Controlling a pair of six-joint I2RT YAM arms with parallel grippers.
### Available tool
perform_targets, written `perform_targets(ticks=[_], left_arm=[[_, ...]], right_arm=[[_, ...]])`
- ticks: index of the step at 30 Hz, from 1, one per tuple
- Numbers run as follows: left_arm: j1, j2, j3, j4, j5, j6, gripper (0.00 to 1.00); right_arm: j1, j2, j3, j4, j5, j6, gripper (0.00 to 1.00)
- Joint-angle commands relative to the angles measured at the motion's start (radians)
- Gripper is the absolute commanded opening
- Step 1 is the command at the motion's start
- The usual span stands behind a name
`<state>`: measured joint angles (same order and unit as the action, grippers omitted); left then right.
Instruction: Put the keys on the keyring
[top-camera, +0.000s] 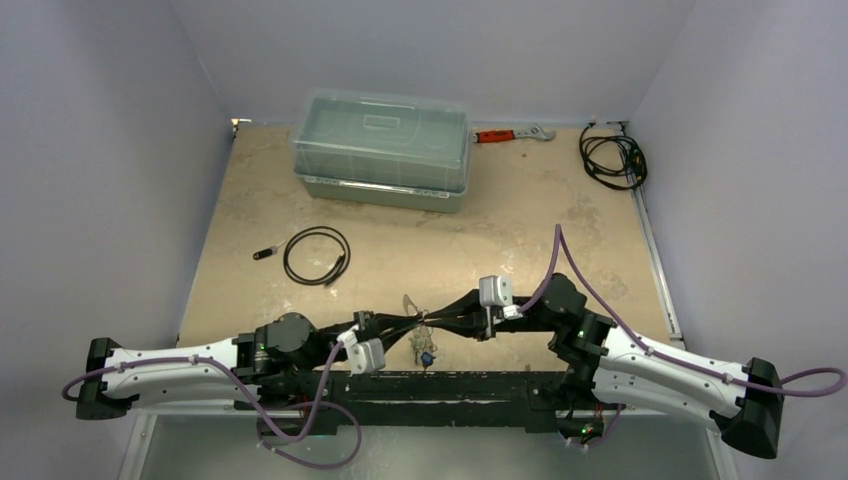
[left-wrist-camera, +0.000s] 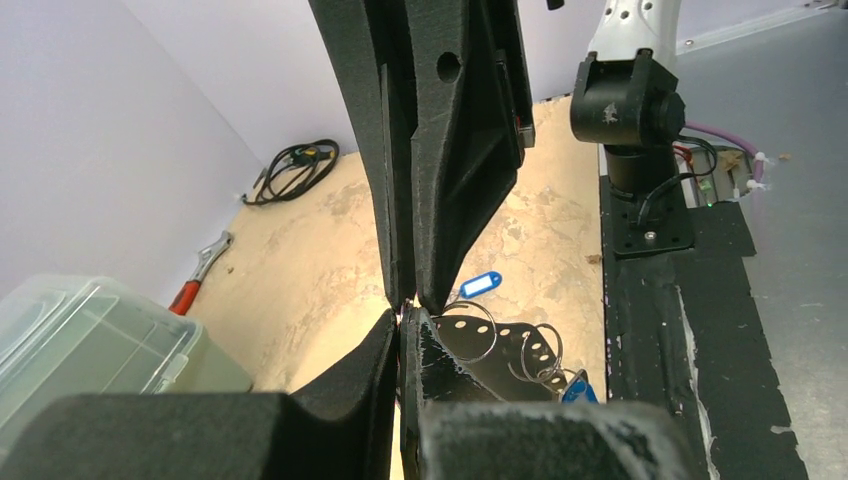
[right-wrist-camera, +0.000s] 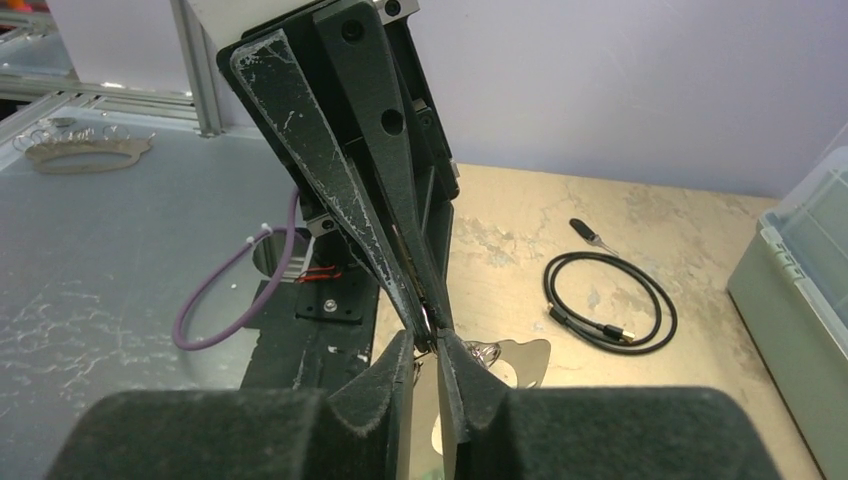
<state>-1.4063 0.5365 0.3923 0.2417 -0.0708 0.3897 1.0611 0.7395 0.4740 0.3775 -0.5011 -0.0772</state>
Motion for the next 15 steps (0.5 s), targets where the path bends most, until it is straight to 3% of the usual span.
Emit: perform_targets(ticks=[1, 7, 15], left_arm=[[-0.016, -0.002, 0.042, 0.063, 0.140, 0.003, 0.00], [-0.036, 0.010, 0.085, 0.006, 0.167, 0.002, 0.00], [-0.045, 0.003, 0.097, 0.004, 0.223, -0.009, 0.00]], right_arm=[[-0.001, 0.004, 0.037, 0.000, 0.002, -0.035, 0.10], [-0.001, 0.008, 0.038, -0.012, -0.014, -0.043, 0.00], [0.000, 0.003, 0.032, 0.005, -0.028, -0.038, 0.00]])
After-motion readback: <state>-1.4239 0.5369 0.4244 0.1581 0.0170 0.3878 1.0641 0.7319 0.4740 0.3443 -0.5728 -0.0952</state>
